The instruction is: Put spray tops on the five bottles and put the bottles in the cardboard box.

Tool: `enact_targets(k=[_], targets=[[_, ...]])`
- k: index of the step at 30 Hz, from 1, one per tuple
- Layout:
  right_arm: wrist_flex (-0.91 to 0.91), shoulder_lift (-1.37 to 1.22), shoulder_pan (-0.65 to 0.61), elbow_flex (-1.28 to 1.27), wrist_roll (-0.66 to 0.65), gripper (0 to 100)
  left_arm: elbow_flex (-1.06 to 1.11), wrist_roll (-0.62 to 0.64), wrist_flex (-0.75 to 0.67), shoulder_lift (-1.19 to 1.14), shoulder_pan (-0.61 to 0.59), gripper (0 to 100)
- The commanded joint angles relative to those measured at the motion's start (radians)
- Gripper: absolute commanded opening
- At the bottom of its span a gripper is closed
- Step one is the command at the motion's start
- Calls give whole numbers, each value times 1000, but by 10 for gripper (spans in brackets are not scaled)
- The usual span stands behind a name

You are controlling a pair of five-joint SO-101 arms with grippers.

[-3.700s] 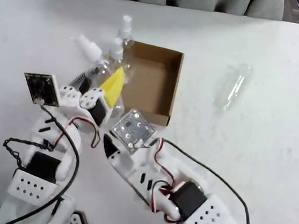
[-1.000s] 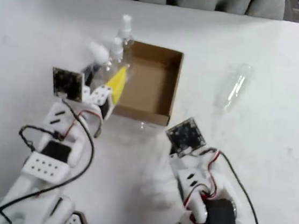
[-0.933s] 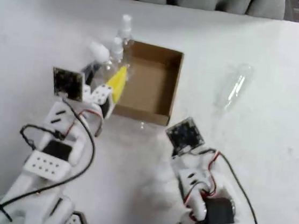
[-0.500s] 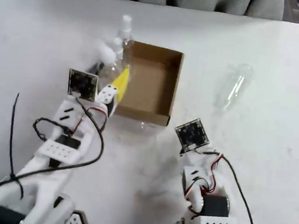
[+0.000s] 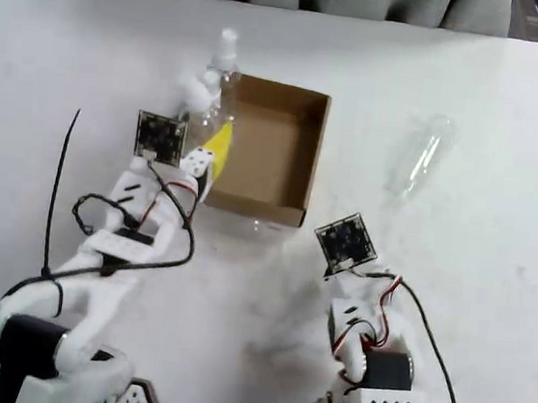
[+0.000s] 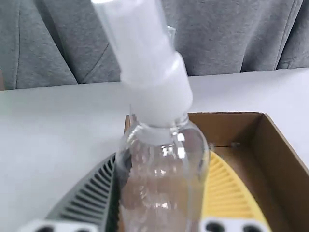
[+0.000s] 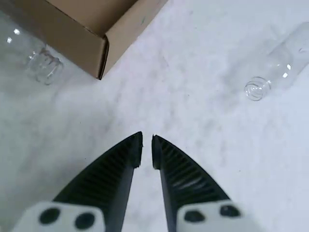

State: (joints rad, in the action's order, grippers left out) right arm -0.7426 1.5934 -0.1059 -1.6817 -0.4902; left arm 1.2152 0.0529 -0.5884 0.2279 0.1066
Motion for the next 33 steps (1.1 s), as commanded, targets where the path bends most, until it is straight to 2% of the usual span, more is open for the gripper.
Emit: enact_targets(k=[1, 21, 27, 33], targets=[[22, 10, 7, -14, -14, 17, -58, 52, -92, -10, -13, 20], [18, 4, 10, -14, -14, 17, -58, 74, -91, -19, -44, 20], [18, 4, 12, -14, -14, 17, -107, 74, -100, -116, -48, 20], [18, 4, 13, -14, -14, 17, -89, 72, -224, -174, -48, 20]])
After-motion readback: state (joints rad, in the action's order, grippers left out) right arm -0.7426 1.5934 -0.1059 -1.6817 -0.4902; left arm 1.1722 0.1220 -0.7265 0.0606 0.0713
